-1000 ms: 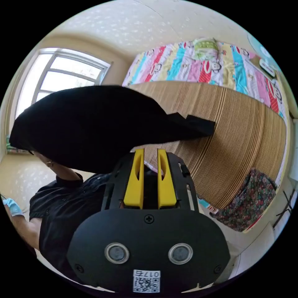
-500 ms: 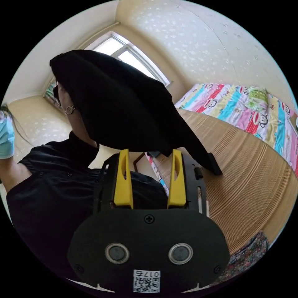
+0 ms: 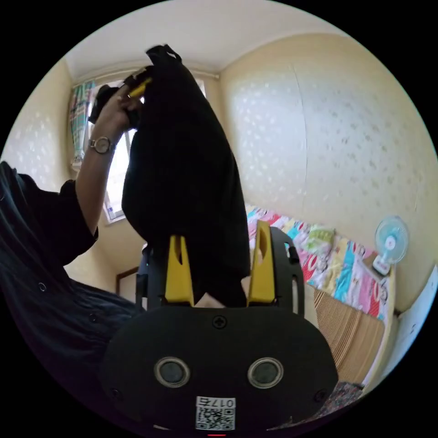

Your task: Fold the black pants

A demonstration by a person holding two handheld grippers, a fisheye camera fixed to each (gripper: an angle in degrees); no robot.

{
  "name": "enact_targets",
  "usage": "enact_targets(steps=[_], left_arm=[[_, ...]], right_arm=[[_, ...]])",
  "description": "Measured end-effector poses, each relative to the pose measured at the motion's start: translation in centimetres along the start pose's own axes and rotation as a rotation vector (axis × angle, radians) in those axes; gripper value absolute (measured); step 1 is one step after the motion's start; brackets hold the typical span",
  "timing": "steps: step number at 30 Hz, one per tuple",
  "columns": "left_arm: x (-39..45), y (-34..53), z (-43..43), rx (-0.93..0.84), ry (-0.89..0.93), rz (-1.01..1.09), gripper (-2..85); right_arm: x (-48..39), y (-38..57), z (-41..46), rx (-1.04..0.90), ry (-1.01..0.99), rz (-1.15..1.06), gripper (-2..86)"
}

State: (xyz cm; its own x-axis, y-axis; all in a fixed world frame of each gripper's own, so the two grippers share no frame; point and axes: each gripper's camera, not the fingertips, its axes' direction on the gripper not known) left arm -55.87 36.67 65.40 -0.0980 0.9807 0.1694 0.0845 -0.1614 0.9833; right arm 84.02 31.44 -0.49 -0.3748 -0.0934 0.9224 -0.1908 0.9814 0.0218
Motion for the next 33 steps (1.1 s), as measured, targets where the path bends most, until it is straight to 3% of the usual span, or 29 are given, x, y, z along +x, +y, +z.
enact_targets(steps=[2,4,11,17,20,23,27,30,33], left_arm=[[-0.3,-0.7,-0.9,0.007,-0.018,0.002,2.1],[-1.3,-1.9,-2.7,0.020,-0.028,0.007,2.4],[-4.3,-6.1,-7.5,-0.035,0.117,0.026,2.5],[-1.9,-6.0,-10.6,0.100,0.121,0.093,2.9],[-0.1,-5.4,-9.3,0.179,0.009,0.130,3.1],[-0.4,-6.6,-4.0,0.148,-0.094,0.176,3.2],[-8.2,-10.7,10.6,-0.011,-0.047,0.152,3.7],[-18.4,-14.9,25.9,-0.173,-0.031,0.039,5.9],[-28.6,-15.0,36.5,-0.280,-0.192,-0.173,7.4]], right_arm=[[-1.1,-1.6,-2.8,0.138,0.057,-0.087,7.7],[-0.5,-2.9,-5.4,0.267,0.132,-0.015,5.1],[5.5,-11.4,-14.3,0.518,-0.178,0.189,3.6],[3.5,-13.7,-19.9,0.626,-0.206,0.079,3.6],[3.2,-13.8,-20.9,0.687,-0.108,0.090,3.4],[5.2,-15.3,-19.8,0.694,0.040,0.128,3.3],[12.5,-20.2,-14.9,0.596,0.208,0.187,3.3],[24.1,-27.4,-7.0,0.459,0.257,0.278,3.5],[36.7,-32.8,3.3,0.202,0.358,0.353,4.1]])
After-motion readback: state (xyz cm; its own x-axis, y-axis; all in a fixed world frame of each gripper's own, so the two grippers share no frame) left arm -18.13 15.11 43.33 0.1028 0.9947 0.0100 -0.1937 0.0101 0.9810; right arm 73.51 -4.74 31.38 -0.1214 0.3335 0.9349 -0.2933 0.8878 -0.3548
